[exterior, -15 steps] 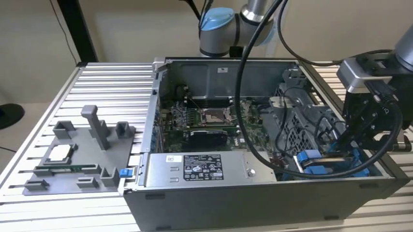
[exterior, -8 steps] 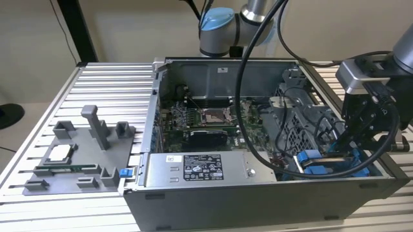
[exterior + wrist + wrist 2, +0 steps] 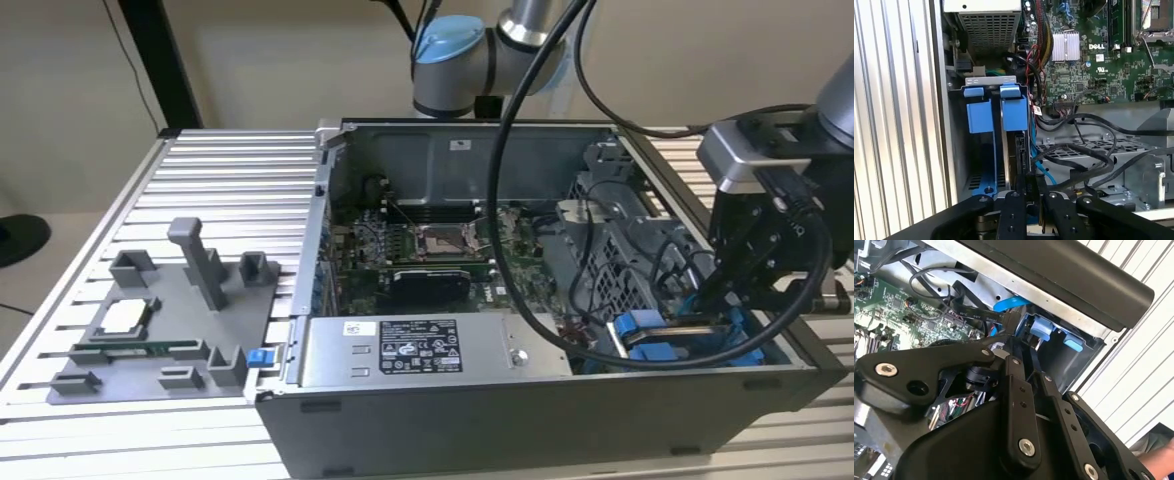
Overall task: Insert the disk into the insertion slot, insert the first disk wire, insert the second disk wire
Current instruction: 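Insert the first disk wire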
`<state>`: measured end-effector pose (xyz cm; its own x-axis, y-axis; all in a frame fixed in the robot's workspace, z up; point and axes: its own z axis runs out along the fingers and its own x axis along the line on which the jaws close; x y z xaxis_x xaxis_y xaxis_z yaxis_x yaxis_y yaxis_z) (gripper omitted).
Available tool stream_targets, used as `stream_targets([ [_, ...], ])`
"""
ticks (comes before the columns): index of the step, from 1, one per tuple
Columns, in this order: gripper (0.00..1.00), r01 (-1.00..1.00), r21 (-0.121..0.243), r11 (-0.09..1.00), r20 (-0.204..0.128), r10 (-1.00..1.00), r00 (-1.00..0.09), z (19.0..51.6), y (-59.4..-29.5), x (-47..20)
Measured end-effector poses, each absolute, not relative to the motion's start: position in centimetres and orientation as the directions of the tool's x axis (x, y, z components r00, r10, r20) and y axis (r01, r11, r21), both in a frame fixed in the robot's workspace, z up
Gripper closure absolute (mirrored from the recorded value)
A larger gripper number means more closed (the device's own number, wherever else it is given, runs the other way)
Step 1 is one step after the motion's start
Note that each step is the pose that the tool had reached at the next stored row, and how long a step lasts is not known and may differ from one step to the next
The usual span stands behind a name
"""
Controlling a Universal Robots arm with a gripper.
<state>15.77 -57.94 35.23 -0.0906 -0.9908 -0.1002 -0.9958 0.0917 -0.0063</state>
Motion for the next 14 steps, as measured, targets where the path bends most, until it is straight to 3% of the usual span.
stream_targets([
  [14, 1.00, -0.995, -0.007, 0.095, -0.096, -0.991, -0.094, 34.82, -57.96, 15.77],
])
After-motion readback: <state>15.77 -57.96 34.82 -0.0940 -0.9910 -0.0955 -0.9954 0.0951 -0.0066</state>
